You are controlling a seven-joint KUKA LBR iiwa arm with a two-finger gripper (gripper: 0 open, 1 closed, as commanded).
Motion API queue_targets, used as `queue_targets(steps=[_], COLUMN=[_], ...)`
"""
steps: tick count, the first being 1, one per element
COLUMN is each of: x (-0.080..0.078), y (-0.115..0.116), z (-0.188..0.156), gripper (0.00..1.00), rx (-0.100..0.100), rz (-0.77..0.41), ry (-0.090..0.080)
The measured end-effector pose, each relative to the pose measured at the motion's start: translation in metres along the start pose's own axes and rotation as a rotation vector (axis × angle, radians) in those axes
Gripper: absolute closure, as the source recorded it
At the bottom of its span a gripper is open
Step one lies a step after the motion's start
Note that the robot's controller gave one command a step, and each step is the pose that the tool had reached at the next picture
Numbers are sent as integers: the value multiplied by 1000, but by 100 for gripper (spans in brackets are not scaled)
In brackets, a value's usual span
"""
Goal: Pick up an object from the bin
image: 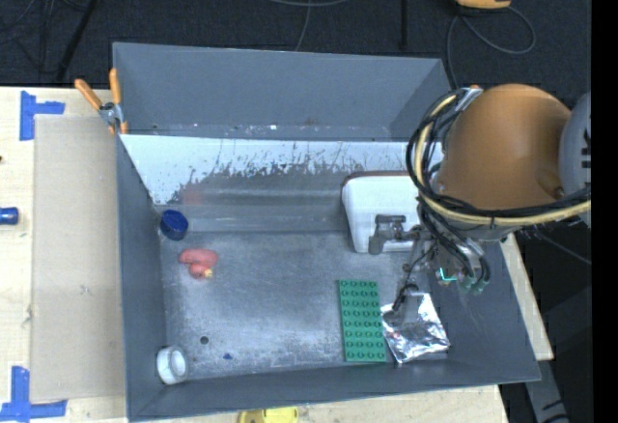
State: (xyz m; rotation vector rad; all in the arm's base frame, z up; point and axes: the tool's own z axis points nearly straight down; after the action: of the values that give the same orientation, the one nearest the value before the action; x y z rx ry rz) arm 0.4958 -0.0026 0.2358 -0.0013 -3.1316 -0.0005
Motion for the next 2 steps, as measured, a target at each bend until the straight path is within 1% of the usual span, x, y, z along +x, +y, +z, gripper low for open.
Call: queue_targets(steps=[1, 2], x=[16, -8], y=[-55, -105], z=[168, 135], gripper=[0, 0], rx=[0, 0], rz=[52, 223], ry=[-22, -12])
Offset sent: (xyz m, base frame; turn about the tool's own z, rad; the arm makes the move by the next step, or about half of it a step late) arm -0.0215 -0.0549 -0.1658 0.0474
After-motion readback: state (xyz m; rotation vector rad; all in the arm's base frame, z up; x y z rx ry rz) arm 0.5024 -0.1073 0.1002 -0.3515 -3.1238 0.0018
